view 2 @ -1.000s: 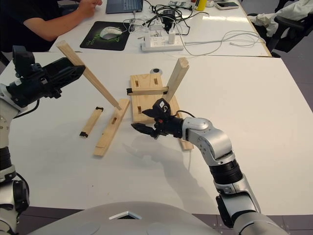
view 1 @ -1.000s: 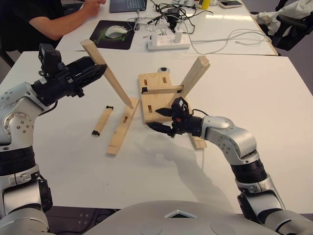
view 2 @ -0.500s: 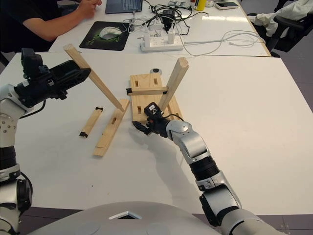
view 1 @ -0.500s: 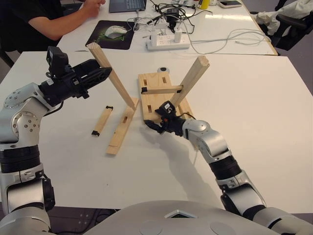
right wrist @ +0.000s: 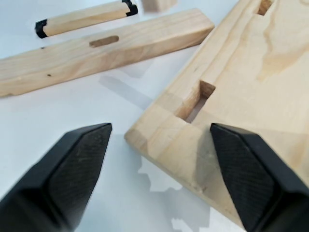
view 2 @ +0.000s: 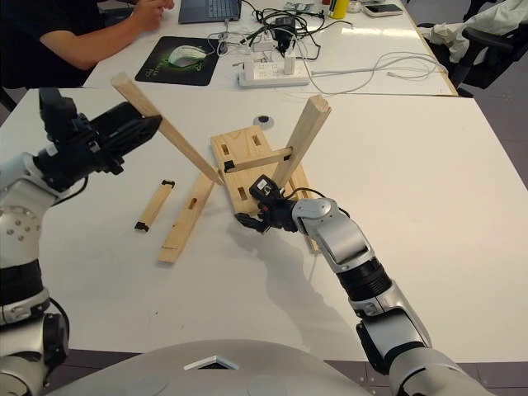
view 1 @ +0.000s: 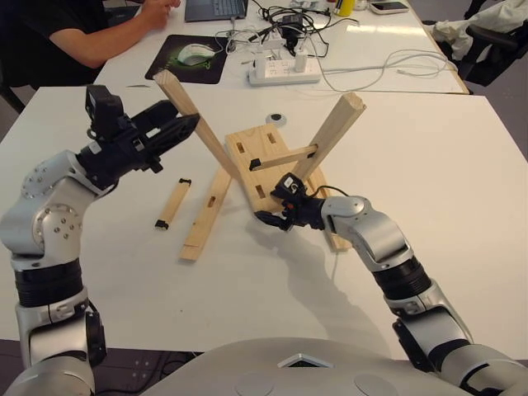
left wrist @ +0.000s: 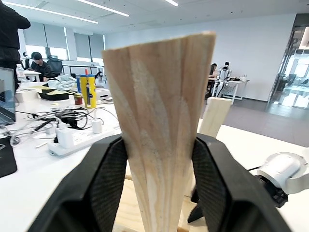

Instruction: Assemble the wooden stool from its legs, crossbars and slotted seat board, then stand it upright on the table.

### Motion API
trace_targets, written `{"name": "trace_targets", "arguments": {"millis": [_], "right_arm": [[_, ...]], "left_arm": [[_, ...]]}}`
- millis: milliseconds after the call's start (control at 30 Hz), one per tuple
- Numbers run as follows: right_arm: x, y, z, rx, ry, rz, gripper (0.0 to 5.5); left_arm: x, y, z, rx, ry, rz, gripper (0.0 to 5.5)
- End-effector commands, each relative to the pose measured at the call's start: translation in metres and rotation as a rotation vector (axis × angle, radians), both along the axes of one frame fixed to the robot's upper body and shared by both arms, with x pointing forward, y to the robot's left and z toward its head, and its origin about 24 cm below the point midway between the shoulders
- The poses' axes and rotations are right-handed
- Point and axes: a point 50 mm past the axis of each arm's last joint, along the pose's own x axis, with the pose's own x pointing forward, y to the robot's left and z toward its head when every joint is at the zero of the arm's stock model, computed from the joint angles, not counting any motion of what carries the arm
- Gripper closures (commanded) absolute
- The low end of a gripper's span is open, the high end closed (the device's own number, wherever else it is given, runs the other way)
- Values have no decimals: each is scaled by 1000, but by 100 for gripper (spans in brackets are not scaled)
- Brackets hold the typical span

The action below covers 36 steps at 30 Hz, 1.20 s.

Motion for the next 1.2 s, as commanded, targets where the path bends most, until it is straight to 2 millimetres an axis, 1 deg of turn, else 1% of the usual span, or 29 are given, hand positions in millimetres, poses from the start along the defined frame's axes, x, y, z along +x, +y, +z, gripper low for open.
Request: {"name": "trace_targets", "arguments": {"millis": [33,133,300,533,633,700,867,933,1067,1200], "right_arm": [[-9,-14,-27,-79,146,-45,171],[-10,-14,-28,-82,151,-26,171],[-10,-14,-28,-83,164,-9,171],[-10,-13,-29,-85,171,27,171],[-10,-12,-29,-88,174,44,171],[-10,-12,-29,-92,175,57,171],[-8,-11,-27,-96,174,84,171],[-9,-11,-27,-99,175,89,171],[-8,-10,-27,-102,175,96,171],[-12,-10,-28,-90,183,86,171]], "left_arm": [[-13,-16,-19,1,19,-7,348],[-15,-17,-27,-8,26,14,348],[-12,-24,-31,-28,10,8,348],[-10,-29,-29,-48,-34,12,348],[-10,-30,-34,-42,-33,16,348],[-10,-30,-41,-43,-20,15,348],[-11,-28,-62,31,16,0,348],[-11,-24,-66,61,25,-12,348],[-11,-18,-65,125,37,-60,348],[-2,-16,-58,208,30,-137,348]]}}
